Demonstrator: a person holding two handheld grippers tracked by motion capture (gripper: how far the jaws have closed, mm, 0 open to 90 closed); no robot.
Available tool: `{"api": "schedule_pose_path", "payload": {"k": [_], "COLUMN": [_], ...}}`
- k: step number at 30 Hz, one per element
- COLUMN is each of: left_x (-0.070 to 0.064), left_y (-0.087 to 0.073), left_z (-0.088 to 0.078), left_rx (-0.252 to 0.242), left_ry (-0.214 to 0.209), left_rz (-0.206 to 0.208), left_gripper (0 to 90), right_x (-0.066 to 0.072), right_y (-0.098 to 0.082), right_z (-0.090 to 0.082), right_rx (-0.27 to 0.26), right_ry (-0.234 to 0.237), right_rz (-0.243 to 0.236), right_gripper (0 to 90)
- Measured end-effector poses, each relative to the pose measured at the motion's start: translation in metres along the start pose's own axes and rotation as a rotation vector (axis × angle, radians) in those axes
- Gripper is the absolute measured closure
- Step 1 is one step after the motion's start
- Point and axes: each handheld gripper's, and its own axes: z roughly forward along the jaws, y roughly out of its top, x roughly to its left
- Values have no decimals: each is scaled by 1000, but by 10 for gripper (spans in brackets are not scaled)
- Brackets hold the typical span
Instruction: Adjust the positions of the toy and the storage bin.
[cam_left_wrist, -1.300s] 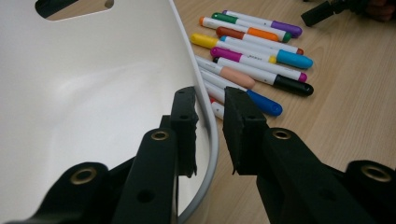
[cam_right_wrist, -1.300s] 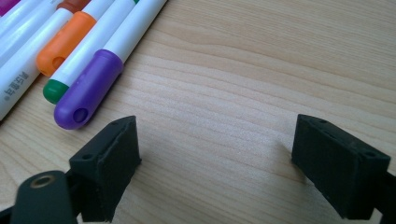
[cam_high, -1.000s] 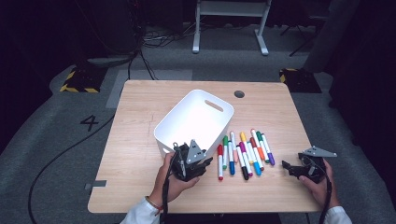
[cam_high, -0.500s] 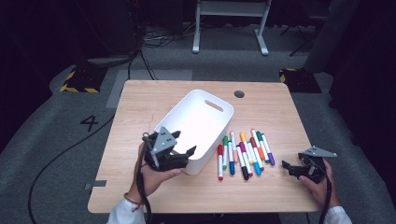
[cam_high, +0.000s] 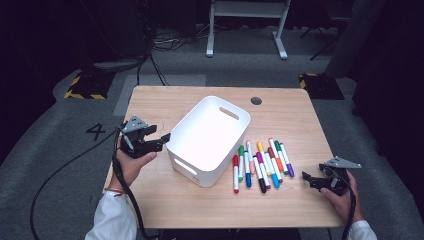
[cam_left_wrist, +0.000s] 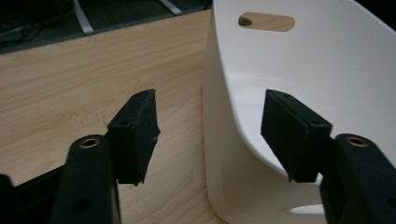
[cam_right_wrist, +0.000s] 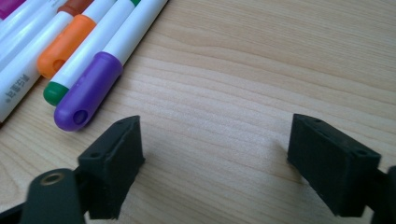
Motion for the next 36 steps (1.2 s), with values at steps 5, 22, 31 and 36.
{"api": "schedule_pose_path", "payload": {"k": [5, 22, 31, 36], "left_x": [1, -25, -49, -58], "left_y": [-2, -14, -20, -22], "left_z": [5, 4, -1, -2], "left_rx": [-3, 11, 23, 30], "left_ry": [-79, -164, -154, -152], "left_rz": [20, 45, 89, 106], "left_gripper": [492, 546, 469, 422], "right_x": [-2, 26, 32, 36], "right_y": [3, 31, 34, 34], "right_z": [-1, 3, 8, 15], "right_rx": [-13, -52, -44, -11], "right_ry": [9, 65, 76, 58], "right_rz": [6, -59, -65, -89], "right_gripper": [238, 284, 300, 324]}}
